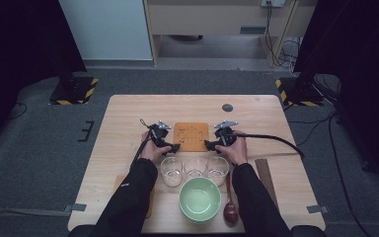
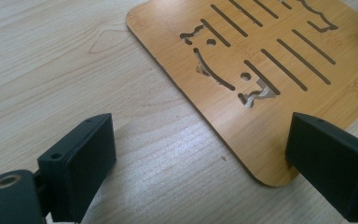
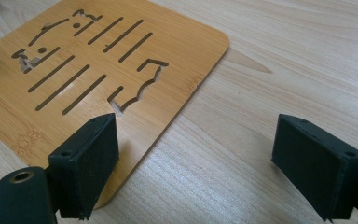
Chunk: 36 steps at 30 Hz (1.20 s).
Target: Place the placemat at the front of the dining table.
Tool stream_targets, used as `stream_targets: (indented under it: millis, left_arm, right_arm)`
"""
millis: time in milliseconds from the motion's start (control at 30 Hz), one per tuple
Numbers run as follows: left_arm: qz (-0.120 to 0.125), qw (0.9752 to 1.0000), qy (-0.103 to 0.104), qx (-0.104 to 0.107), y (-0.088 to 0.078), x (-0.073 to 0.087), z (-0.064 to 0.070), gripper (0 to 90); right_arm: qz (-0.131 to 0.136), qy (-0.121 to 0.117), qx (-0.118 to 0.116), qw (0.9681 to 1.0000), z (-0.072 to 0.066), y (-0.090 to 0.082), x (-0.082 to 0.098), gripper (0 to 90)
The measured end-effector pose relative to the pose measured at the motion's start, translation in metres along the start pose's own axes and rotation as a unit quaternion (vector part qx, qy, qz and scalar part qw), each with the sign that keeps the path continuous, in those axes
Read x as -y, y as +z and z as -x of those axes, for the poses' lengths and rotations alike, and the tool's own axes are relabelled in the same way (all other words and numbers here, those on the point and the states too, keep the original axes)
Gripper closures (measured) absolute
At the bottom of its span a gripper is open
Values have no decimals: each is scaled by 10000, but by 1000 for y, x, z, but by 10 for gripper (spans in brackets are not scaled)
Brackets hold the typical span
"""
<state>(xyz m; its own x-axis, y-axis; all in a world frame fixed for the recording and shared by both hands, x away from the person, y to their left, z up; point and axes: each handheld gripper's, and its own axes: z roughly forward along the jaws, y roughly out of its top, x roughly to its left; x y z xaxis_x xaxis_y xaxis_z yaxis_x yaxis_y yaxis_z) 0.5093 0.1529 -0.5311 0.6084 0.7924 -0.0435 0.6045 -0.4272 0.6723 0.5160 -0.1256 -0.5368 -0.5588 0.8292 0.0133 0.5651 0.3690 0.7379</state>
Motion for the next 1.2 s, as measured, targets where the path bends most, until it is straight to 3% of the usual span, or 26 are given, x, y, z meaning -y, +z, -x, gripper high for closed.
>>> stream_targets:
  millis: [567,667,767,867,1067,1200]
  left_arm:
    - [-45,10000,-11,63,-2,0,-1,79]
    - [-20,9997,-170,154,-7,0,-6,109]
    - [121,9994,-298,145,-20,-1,-12,152]
    - [377,9984,-417,102,-41,-3,-18,177]
    - [686,9961,-557,76,-88,3,-25,212]
    - [949,9934,-651,18,-118,16,-25,233]
  right_arm:
    - [3,-25,27,10000,1,0,0,147]
    - [1,-20,16,10000,0,-1,-1,183]
    - [-10,-41,-35,10000,1,-4,-2,192]
    - [164,-37,-104,9998,4,-15,-7,193]
    - [579,12,-177,9982,13,-48,-17,216]
    - [815,91,-325,9961,17,-71,-18,224]
